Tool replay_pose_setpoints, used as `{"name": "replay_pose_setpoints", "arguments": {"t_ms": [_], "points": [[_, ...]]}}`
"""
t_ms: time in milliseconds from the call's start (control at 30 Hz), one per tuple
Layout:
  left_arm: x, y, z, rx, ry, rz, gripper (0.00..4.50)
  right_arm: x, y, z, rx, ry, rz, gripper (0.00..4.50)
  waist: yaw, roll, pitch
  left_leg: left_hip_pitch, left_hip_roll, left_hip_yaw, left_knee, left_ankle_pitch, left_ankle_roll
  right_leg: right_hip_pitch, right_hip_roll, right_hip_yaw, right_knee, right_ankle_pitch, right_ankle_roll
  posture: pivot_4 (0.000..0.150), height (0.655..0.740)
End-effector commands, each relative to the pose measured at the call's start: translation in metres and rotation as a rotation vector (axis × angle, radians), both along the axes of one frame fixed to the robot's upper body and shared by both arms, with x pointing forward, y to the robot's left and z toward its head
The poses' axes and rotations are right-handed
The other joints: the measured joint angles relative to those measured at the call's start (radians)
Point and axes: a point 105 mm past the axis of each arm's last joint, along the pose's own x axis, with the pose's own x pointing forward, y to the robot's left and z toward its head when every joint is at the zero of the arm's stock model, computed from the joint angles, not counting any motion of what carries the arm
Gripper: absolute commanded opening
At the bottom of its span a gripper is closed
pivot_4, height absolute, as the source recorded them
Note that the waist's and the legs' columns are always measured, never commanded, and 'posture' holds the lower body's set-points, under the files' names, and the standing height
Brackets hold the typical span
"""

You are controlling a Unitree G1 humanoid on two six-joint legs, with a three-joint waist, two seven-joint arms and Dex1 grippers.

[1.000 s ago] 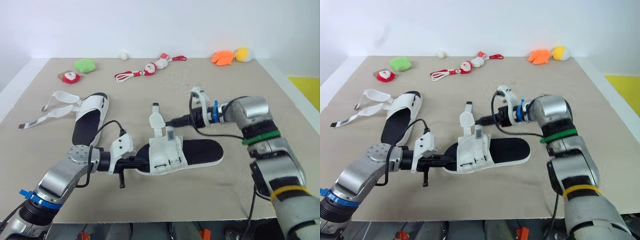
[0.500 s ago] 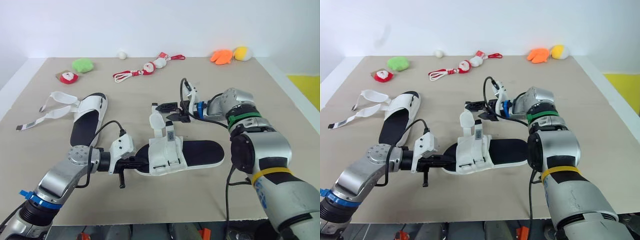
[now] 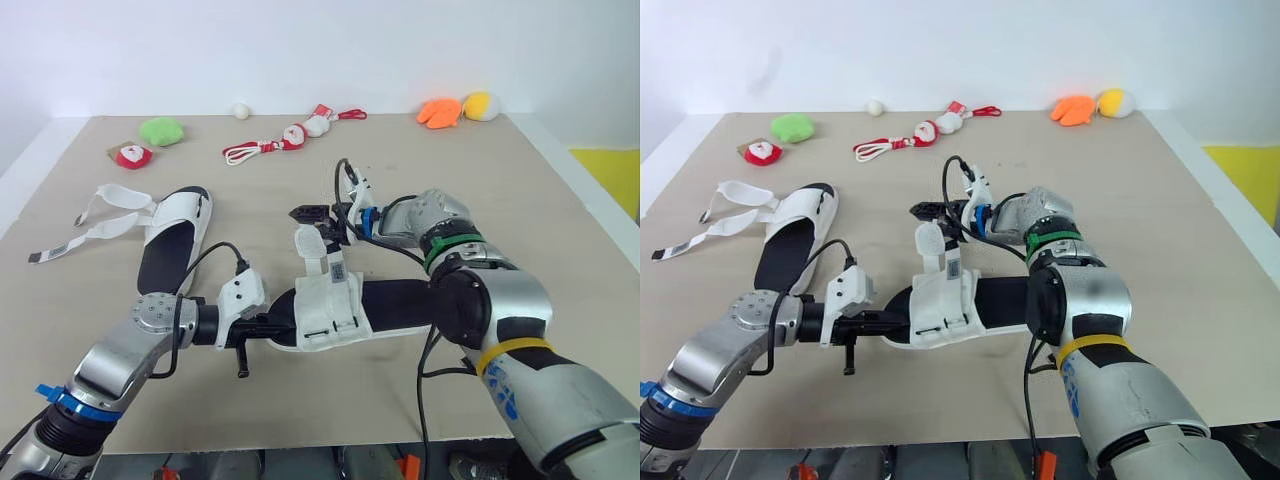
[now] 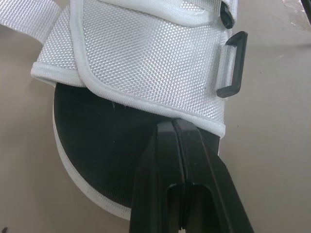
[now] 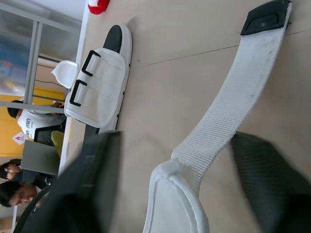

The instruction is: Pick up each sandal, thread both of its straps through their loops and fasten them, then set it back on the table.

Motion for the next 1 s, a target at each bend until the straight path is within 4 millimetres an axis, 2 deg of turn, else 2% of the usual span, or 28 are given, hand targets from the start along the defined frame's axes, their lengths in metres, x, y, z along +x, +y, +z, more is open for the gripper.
{"name": "replay_pose_setpoints", "arguments": {"t_ms": [33,133,167,300,367,433,533,600,700,833,1000], "points": [[-0.002,0.003,-0.004,0.021,0.001,0.019,0.00,0.002,0.003,0.007,0.022,-0.026,-0.001,1.76,0.000,0.000,0.000,0.000,0.000,0.000,0.000,0.000,0.000,0.000,0.000,0.000,0.000,0.000,0.000,0.150,0.7400],[-0.002,0.003,-0.004,0.021,0.001,0.021,0.00,0.001,0.004,0.005,-0.001,-0.047,0.022,0.40,0.000,0.000,0.000,0.000,0.000,0.000,0.000,0.000,0.000,0.000,0.000,0.000,0.000,0.000,0.000,0.150,0.7400],[-0.002,0.003,-0.004,0.021,0.000,0.022,0.00,0.000,0.004,0.005,-0.013,-0.062,0.035,0.12,0.000,0.000,0.000,0.000,0.000,0.000,0.000,0.000,0.000,0.000,0.000,0.000,0.000,0.000,0.000,0.150,0.7400],[-0.002,0.003,-0.004,0.022,-0.001,0.023,0.00,0.002,0.007,0.015,-0.077,-0.244,0.123,0.12,-0.002,0.000,0.000,0.000,0.000,0.000,0.000,0.000,0.000,0.000,0.000,0.000,0.000,0.000,0.000,0.150,0.7400],[-0.002,0.003,-0.004,0.023,-0.001,0.022,0.00,0.002,0.010,0.024,-0.098,-0.403,0.201,0.12,-0.002,0.000,0.000,0.000,0.000,0.000,0.000,0.000,0.000,0.000,0.000,0.000,0.000,-0.001,0.001,0.150,0.7400],[-0.001,0.003,-0.005,0.024,-0.001,0.020,0.00,-0.003,0.016,0.035,-0.127,-0.656,0.304,0.12,-0.003,0.001,0.000,0.000,0.000,0.000,0.000,0.000,0.000,0.000,0.000,0.000,0.000,-0.001,0.002,0.150,0.7400],[0.000,0.002,-0.005,0.024,-0.003,0.020,0.00,-0.019,0.021,0.045,-0.094,-0.888,0.419,0.12,-0.003,0.001,0.001,0.000,0.000,-0.001,-0.001,0.000,0.000,0.000,0.000,0.000,0.000,-0.001,0.004,0.150,0.7400],[-0.001,0.002,-0.005,0.025,-0.002,0.018,0.00,-0.036,0.022,0.063,-0.024,-1.073,0.466,0.12,-0.003,0.001,0.001,0.000,0.000,-0.001,-0.001,0.000,0.000,0.000,0.000,0.000,0.000,-0.001,0.004,0.150,0.7400],[-0.002,0.003,-0.005,0.027,0.000,0.017,0.00,-0.057,0.020,0.073,0.012,-1.254,0.520,0.12,-0.003,0.002,0.001,0.000,0.000,-0.002,-0.001,0.000,-0.001,0.000,0.000,-0.001,0.000,-0.001,0.004,0.150,0.7400],[-0.002,0.004,-0.005,0.030,0.003,0.014,0.00,-0.083,0.014,0.069,-0.048,-1.546,0.613,0.12,-0.002,0.002,0.001,0.001,0.000,-0.002,-0.001,0.000,-0.001,0.000,0.000,-0.001,0.001,-0.001,0.004,0.150,0.7400],[-0.003,0.005,-0.005,0.035,0.005,0.009,0.00,-0.114,0.009,0.051,-0.163,-1.900,0.795,0.12,-0.002,0.002,0.001,0.002,0.001,-0.002,-0.001,0.000,-0.001,0.001,0.000,-0.001,0.001,-0.001,0.004,0.150,0.7400]]}}
